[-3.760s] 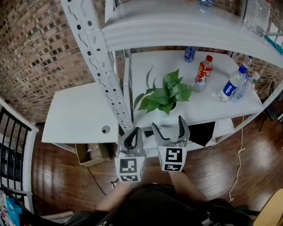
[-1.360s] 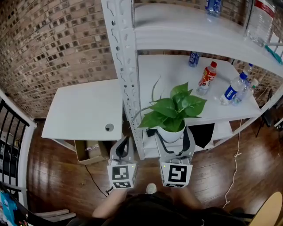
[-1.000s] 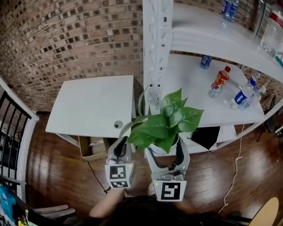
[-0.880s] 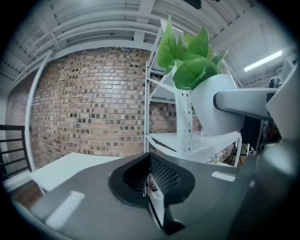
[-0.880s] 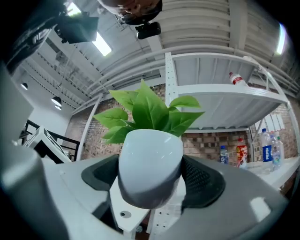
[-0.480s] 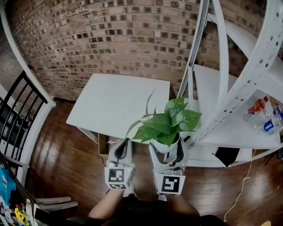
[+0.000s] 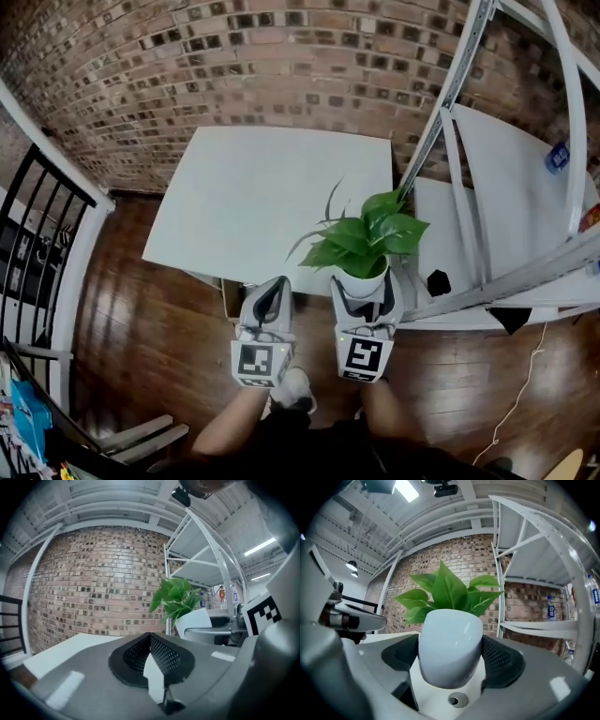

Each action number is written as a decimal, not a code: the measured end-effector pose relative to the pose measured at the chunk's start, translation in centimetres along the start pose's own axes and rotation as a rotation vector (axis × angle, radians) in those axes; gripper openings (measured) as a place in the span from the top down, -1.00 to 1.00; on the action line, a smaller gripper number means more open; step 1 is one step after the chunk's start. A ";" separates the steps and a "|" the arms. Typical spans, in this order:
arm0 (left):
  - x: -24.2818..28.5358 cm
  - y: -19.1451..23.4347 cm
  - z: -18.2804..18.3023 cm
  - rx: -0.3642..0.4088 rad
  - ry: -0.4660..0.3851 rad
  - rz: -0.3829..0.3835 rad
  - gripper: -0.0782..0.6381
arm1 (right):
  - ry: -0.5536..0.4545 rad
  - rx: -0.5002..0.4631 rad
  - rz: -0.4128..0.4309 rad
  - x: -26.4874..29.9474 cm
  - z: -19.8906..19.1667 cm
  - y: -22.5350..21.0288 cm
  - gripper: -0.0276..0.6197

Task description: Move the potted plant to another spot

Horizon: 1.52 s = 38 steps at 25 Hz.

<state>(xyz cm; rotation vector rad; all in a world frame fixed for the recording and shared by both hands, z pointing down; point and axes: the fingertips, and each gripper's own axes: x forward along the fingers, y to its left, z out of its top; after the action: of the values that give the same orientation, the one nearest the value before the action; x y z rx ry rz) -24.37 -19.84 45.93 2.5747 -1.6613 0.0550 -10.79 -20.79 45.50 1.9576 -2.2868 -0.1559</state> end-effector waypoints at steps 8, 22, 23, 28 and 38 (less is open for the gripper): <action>3.5 2.0 -5.0 -0.014 0.046 -0.035 0.73 | 0.063 -0.021 -0.017 6.0 -10.6 2.3 -0.39; 5.1 4.0 -9.3 -0.042 0.104 -0.024 0.73 | 0.170 -0.043 0.008 7.1 -16.2 5.0 -0.39; 5.1 4.0 -9.4 -0.043 0.103 -0.026 0.73 | 0.179 -0.045 0.004 7.1 -16.5 5.1 -0.39; 4.9 4.3 -10.0 -0.053 0.105 -0.025 0.73 | 0.186 -0.053 -0.018 6.8 -16.8 5.1 -0.39; 4.2 3.7 -9.9 -0.061 0.097 -0.035 0.73 | 0.282 -0.019 -0.033 5.3 -19.2 4.5 -0.38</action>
<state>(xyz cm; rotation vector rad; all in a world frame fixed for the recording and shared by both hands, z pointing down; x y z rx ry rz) -25.85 -24.33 56.23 2.5126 -1.5600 0.1223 -12.86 -25.26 65.27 1.8720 -2.0673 0.0898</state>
